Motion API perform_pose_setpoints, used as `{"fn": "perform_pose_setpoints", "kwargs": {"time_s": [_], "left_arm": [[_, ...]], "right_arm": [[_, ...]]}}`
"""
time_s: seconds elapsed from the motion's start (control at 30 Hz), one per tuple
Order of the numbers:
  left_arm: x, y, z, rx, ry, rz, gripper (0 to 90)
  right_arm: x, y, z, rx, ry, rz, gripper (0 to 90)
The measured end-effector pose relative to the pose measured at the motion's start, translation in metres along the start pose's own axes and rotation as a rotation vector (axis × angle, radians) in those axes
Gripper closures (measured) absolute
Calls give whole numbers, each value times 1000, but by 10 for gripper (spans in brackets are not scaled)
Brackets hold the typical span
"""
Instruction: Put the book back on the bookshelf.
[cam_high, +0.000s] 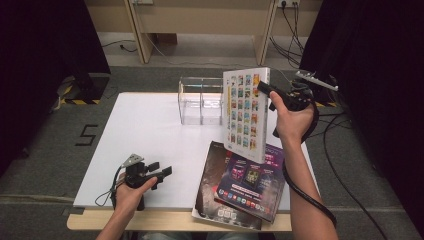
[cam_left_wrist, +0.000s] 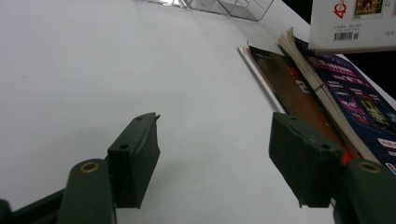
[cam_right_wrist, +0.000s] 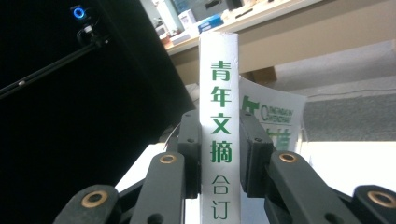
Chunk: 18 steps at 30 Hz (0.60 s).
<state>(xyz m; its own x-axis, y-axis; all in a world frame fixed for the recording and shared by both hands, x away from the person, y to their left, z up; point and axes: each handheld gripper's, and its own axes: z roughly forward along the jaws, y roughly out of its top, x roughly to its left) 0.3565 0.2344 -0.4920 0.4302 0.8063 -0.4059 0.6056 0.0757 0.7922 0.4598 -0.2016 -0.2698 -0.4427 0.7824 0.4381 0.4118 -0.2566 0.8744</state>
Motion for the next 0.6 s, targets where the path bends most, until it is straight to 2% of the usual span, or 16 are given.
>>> {"fn": "perform_pose_setpoints", "kwargs": {"time_s": [0.23,0.6], "left_arm": [[1,-1,1,-3,3,-7,320],[1,-2,0,-6,2,-12,320]], "right_arm": [[-7,13,1,-34,-24,11,742],[1,36,15,-57,-19,8,742]]}}
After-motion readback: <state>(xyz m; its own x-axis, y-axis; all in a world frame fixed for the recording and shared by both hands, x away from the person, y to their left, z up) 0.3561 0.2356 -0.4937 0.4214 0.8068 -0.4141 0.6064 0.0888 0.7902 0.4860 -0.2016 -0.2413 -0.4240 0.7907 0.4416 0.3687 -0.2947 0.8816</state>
